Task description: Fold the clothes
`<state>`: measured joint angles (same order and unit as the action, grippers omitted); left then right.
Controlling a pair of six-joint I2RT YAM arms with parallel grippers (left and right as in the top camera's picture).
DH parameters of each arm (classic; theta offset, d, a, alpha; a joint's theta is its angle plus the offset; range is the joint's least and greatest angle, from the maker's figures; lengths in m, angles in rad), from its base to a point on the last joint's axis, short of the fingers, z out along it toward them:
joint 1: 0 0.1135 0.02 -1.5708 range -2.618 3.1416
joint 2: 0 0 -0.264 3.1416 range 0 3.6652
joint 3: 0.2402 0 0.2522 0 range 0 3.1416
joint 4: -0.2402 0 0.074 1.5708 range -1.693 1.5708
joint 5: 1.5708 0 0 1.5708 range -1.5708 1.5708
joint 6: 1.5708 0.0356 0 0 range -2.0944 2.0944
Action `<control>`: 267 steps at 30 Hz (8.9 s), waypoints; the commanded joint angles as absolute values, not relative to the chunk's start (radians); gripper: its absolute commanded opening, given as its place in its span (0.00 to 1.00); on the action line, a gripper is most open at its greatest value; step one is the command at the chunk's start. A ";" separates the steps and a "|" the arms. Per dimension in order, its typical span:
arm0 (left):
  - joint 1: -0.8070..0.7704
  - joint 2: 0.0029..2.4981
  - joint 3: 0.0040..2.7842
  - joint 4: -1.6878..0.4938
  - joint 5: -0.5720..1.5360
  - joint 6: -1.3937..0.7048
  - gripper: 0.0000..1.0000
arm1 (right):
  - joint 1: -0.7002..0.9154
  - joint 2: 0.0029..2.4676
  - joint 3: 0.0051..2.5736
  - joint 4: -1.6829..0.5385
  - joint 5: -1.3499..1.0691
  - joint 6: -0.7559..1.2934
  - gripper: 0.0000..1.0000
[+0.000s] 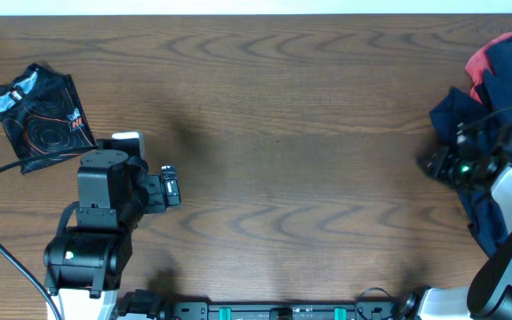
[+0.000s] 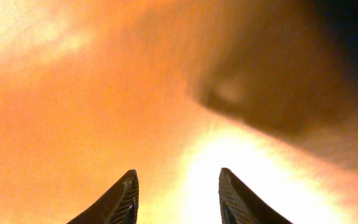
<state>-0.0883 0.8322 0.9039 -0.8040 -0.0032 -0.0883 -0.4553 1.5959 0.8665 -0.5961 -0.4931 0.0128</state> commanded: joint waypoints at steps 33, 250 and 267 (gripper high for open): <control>-0.084 0.829 0.927 -0.799 0.000 -0.087 0.98 | -0.545 1.520 1.044 -0.531 0.306 0.133 0.75; -0.113 1.917 1.218 -1.109 0.321 -0.533 1.00 | -0.171 1.295 1.098 -0.786 0.056 0.089 0.99; -0.356 1.907 0.922 -1.254 0.286 -0.412 0.06 | -0.158 1.386 1.096 -0.911 -0.340 0.024 0.84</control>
<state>-0.3157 1.9095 0.9829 -1.2476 0.3130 -0.4175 -0.1642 1.3453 1.0863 -0.9070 -0.1619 0.0795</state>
